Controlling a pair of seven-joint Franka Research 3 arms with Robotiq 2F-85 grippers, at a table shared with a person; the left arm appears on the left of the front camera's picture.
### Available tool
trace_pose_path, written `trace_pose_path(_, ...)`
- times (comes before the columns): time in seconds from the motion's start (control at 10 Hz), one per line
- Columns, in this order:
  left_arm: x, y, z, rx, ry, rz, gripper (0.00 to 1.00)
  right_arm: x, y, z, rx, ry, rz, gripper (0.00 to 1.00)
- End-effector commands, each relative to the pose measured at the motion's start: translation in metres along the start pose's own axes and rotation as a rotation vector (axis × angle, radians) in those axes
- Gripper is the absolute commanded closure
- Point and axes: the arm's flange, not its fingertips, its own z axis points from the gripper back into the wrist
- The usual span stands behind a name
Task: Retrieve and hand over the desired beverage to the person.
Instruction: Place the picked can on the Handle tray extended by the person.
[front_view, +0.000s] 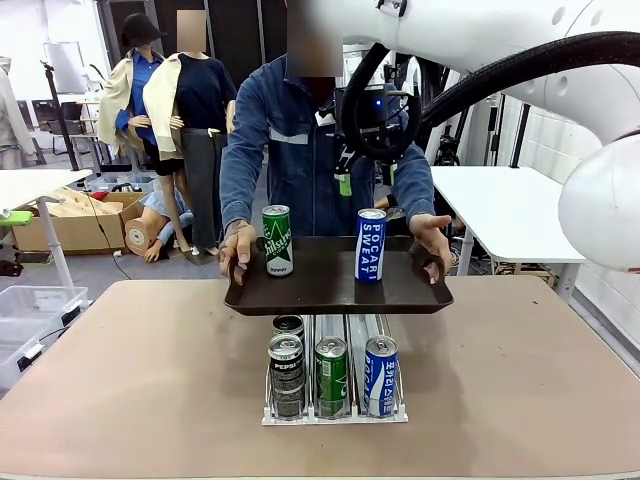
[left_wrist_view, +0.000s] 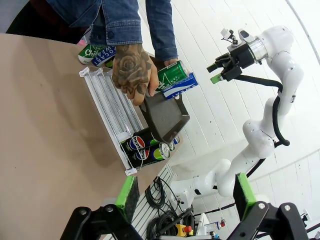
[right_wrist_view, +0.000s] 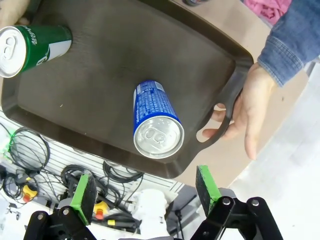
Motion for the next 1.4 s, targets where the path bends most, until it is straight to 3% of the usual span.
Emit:
trace_pose_path(0.0, -0.001, -0.002, 0.002, -0.002, -0.005, -0.006, 0.00, -0.010, -0.006, 0.004, 0.032, -0.002, 0.000, 0.00)
trace_pose_path(0.8, -0.001, -0.002, 0.002, -0.002, -0.005, -0.006, 0.00, 0.000, -0.001, 0.000, 0.005, 0.000, -0.001, 0.00)
trace_pose_path(1.1, -0.001, -0.002, 0.002, -0.002, -0.005, -0.006, 0.00, -0.034, -0.042, 0.018, 0.230, -0.007, -0.190, 0.00)
trace_pose_path(1.3, -0.001, -0.002, 0.002, -0.002, -0.005, -0.006, 0.00, -0.064, -0.071, 0.016, 0.302, -0.027, -0.260, 0.00)
